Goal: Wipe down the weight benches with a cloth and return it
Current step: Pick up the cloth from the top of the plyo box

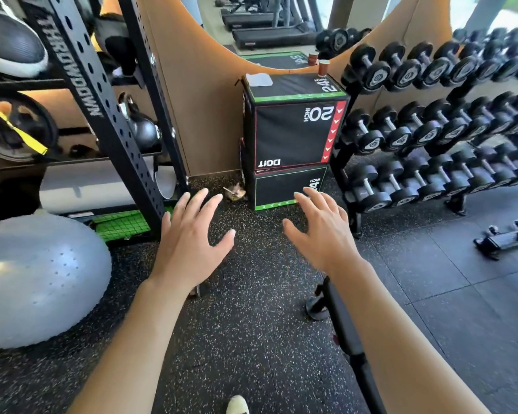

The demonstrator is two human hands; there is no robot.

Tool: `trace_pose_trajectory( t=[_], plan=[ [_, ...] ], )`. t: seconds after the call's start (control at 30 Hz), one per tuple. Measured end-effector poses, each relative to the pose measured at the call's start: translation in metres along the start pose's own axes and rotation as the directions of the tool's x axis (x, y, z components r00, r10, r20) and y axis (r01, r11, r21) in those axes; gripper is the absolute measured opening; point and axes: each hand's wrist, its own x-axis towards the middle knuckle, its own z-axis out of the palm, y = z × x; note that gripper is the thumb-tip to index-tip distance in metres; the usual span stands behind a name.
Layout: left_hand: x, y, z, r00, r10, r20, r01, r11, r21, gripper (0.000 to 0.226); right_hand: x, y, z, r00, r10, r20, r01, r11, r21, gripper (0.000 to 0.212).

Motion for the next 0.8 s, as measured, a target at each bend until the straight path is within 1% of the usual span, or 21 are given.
trace_pose_trajectory(
  t=[0.17, 0.33, 0.57, 0.8],
  plan=[
    [0.058, -0.025, 0.004, 1.000, 0.029, 0.005, -0.028, 0.999, -0.030, 0.072, 0.048, -0.012, 0.014, 1.000, 0.018, 0.012, -0.018, 1.000, -0.017, 0.071],
    [0.116, -0.031, 0.022, 0.998, 0.063, 0.021, -0.062, 0.997, -0.044, 0.071, 0.097, 0.003, 0.021, 0.998, 0.056, 0.004, -0.056, 0.998, -0.025, 0.071],
    [0.206, -0.025, 0.066, 0.997, 0.064, 0.039, -0.062, 0.997, -0.040, 0.071, 0.179, 0.053, 0.041, 0.996, 0.082, 0.021, -0.081, 0.996, -0.024, 0.071],
    [0.313, 0.013, 0.103, 0.997, 0.041, 0.064, -0.040, 0.999, -0.012, 0.071, 0.283, 0.120, 0.039, 0.997, 0.071, 0.013, -0.071, 0.997, 0.005, 0.069]
  ],
)
